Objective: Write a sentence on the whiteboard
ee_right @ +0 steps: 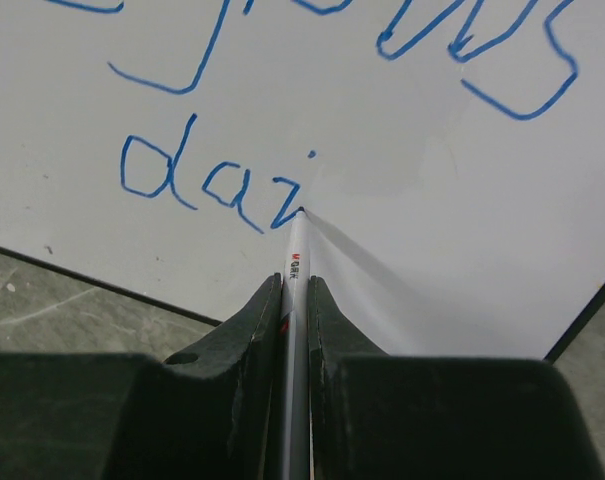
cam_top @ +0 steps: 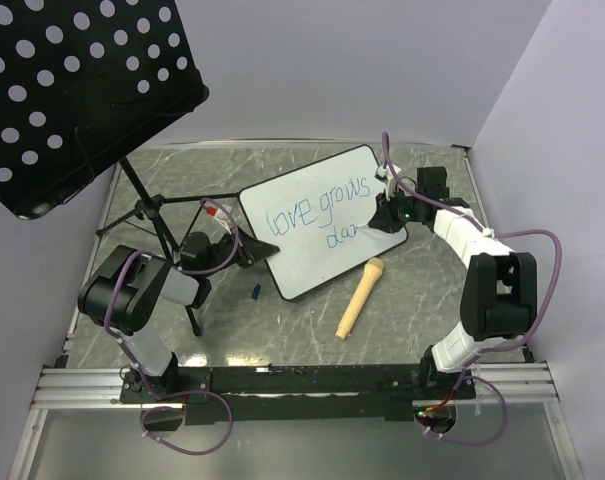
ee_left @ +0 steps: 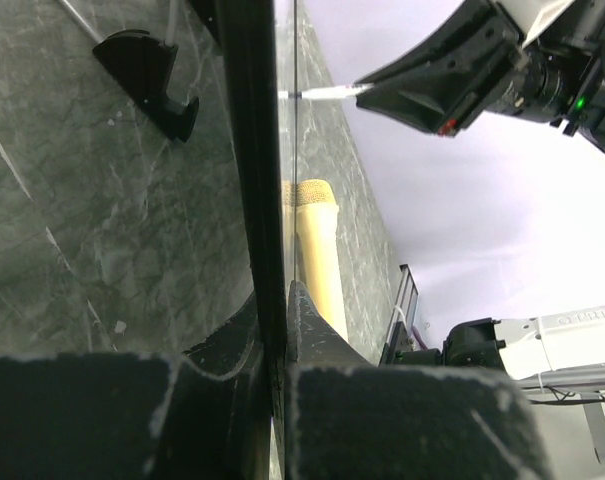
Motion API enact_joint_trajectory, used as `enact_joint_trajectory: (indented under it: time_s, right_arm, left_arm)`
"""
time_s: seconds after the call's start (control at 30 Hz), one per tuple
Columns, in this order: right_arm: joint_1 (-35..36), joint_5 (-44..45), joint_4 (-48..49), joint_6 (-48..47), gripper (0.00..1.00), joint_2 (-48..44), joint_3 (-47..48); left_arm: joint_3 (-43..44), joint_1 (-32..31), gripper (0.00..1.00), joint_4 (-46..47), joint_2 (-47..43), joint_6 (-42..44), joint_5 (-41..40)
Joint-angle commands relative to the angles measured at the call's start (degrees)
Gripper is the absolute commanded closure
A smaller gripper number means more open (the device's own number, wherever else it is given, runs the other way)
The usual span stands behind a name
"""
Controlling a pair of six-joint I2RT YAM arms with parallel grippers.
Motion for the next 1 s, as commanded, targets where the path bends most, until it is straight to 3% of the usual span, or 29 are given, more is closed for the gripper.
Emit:
enact_joint_trajectory:
  time_s: [0.0,0.63,0.97]
  right_arm:
    - [-0.5,1.0,2.2,1.2,1.00,1.5,4.3]
    - [-0.5,1.2,4.5,5.6,1.00,6.4,10.1]
    - [-0.3,0.7,3.5,3.6,1.00,4.7,7.1]
  left_arm:
    - [1.7,-0.4,0.99,10.7,-3.0,3.5,2.6]
    - [2.1,-0.4,0.99,10.7,-2.7,3.3,2.8]
    - [2.3,-0.4,0.99,10.9,-2.4,3.3,2.6]
